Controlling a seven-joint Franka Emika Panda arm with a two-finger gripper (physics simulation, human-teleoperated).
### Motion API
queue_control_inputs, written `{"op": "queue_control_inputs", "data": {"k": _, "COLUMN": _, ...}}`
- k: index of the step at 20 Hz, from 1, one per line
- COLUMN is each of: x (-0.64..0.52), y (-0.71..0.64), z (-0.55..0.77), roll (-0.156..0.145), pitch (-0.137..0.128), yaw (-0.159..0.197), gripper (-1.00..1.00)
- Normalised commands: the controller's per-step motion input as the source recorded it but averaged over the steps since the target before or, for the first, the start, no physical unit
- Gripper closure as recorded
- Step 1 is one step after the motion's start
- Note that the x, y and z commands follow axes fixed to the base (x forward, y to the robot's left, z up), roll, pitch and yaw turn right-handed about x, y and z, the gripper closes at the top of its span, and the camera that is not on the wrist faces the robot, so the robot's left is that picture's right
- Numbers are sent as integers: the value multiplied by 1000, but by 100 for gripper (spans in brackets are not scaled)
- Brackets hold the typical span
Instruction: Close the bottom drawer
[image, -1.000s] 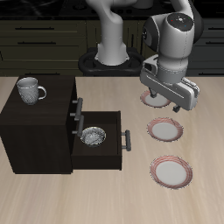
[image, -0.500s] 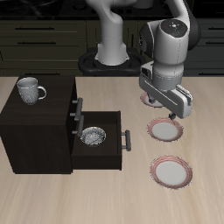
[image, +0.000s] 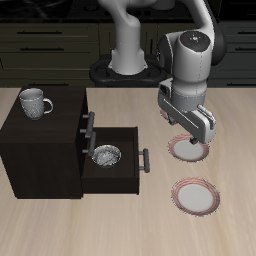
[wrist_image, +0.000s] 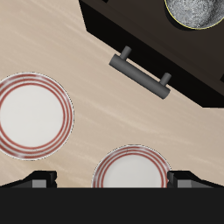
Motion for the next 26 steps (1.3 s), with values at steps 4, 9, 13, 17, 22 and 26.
{"op": "queue_control_inputs", "data": {"k": 4, "x": 137, "y": -82, "z": -153, "roll": -6, "pitch": 2, "yaw": -1, "gripper": -100}}
{"op": "queue_control_inputs", "data": {"k": 9, "x": 113, "y": -129, "z": -186, "roll": -3, "pitch": 6, "yaw": -23, "gripper": -100}}
{"op": "queue_control_inputs", "data": {"k": 13, "x": 95, "y": -99, "z": -178, "roll": 6, "pitch": 18, "yaw": -35, "gripper": -100}}
{"op": "queue_control_inputs", "data": {"k": 17, "x": -19, "y": 20, "z": -144, "roll": 4, "pitch": 15, "yaw": -23, "gripper": -100}}
{"op": "queue_control_inputs", "data": {"k": 22, "x": -20, "y": -38, "z": -170, "roll": 18, "pitch": -10, "yaw": -61, "gripper": -100}}
{"op": "queue_control_inputs", "data": {"k": 26, "x": -28, "y": -176, "z": -57, "roll": -16, "pitch": -28, "yaw": -50, "gripper": -100}}
